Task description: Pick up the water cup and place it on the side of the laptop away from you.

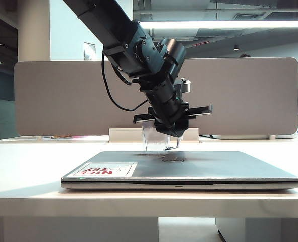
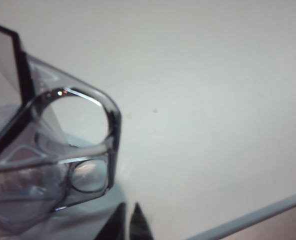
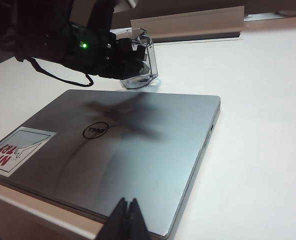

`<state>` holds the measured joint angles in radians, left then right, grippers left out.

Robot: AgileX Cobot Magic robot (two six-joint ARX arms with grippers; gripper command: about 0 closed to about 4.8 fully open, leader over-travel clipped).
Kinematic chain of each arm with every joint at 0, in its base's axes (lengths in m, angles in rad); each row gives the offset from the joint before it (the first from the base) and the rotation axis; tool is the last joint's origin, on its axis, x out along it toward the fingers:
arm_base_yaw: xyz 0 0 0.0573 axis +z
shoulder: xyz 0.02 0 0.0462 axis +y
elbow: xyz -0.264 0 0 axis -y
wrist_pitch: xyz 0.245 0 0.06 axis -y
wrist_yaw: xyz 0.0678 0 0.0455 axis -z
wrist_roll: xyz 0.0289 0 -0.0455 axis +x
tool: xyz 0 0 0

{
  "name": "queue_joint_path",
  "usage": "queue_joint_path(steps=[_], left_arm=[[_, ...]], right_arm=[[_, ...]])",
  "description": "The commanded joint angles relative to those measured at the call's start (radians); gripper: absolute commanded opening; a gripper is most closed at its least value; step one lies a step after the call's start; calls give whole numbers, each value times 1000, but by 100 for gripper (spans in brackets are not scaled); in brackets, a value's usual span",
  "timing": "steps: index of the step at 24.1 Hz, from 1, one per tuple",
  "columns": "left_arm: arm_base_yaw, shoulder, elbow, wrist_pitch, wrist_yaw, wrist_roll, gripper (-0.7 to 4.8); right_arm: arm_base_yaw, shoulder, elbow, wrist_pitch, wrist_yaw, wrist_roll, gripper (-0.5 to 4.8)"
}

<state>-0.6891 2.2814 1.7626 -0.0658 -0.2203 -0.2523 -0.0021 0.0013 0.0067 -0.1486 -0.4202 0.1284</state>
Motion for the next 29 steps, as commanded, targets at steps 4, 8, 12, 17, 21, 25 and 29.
queue_joint_path(steps=[4,8,12,17,21,25,29], left_arm=[[-1,-2,6,54,-4,16,-5],[0,-1,6,93,-4,17,-5],[-1,20,6,140,-4,43,-6],[0,43,6,172,-3,65,-6],[2,45,6,202,-4,116,-5],[22,46,6,219,-3,125,-5],[29,46,6,234,2,125,-6]], right_arm=[[1,-2,-3,12,-1,3,-8],[1,-2,-3,12,-1,3,-8],[1,-2,-3,12,-2,3,-8],[1,-2,-3,11,-1,3,-8],[1,-2,-3,11,-1,3,-8],[1,-2,-3,11,-1,3,-8],[1,-2,-3,11,-1,3,-8]])
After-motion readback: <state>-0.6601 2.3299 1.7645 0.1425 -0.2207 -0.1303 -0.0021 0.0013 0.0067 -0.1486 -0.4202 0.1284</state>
